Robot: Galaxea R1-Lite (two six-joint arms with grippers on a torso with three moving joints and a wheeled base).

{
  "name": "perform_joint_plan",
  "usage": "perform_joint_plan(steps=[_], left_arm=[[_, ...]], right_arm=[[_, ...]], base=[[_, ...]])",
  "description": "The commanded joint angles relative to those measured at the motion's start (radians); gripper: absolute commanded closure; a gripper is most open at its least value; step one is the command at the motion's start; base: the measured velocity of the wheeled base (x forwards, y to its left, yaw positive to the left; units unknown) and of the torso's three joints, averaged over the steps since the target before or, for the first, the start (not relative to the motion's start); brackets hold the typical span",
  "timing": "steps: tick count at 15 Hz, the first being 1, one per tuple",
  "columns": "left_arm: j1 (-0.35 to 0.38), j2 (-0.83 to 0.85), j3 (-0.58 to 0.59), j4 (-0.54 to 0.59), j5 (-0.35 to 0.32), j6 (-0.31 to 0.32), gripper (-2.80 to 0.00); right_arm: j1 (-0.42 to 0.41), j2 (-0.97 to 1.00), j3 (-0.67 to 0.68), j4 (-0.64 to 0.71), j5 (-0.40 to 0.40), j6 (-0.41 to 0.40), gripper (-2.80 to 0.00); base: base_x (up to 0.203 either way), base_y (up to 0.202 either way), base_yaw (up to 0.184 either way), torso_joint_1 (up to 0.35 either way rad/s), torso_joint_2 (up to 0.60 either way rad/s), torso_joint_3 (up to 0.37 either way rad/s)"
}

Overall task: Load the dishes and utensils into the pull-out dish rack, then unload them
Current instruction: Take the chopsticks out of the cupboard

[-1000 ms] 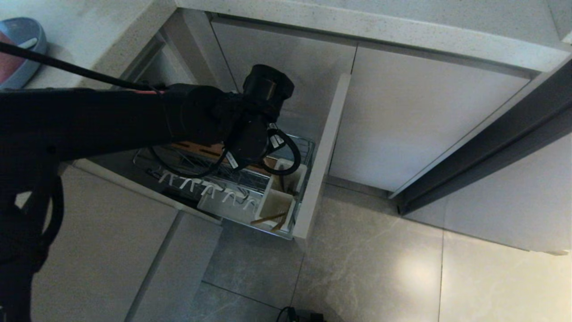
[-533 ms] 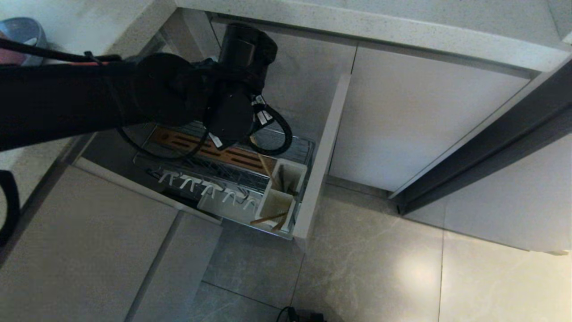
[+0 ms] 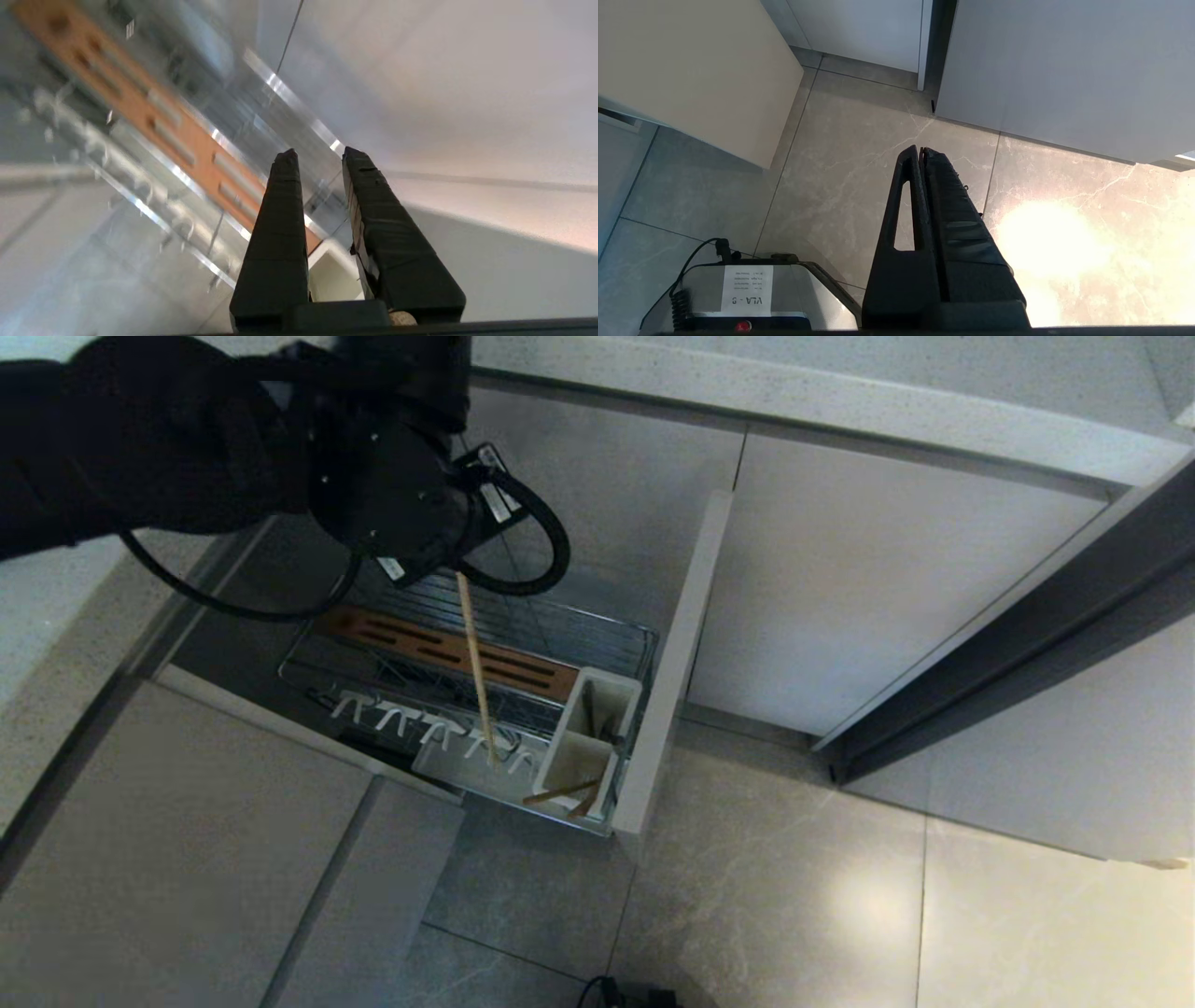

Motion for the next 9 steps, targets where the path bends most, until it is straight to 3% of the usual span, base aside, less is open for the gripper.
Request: perform_joint_plan(steps=[1,6,9], left_arm=[[-0.001,-0.063,0.001,-0.023,0.01,0.03,0.0],[-0.01,-0.142,0.001,-0.049,0.033,0.097,0.0],[-0.014,-0.199,0.002,-0.145,0.035,0.21,0.0]], right_arm=[[0.0,-0.001,0.0,0.0,0.0,0.0,0.0],[0.0,-0.001,0.0,0.0,0.0,-0.001,0.0],[0.0,-0.001,0.0,0.0,0.0,0.0,0.0]], base=[[0.0,0.0,0.0,0.0,0.0,0.0],[0.0,0.0,0.0,0.0,0.0,0.0],[0.0,0.0,0.0,0.0,0.0,0.0]])
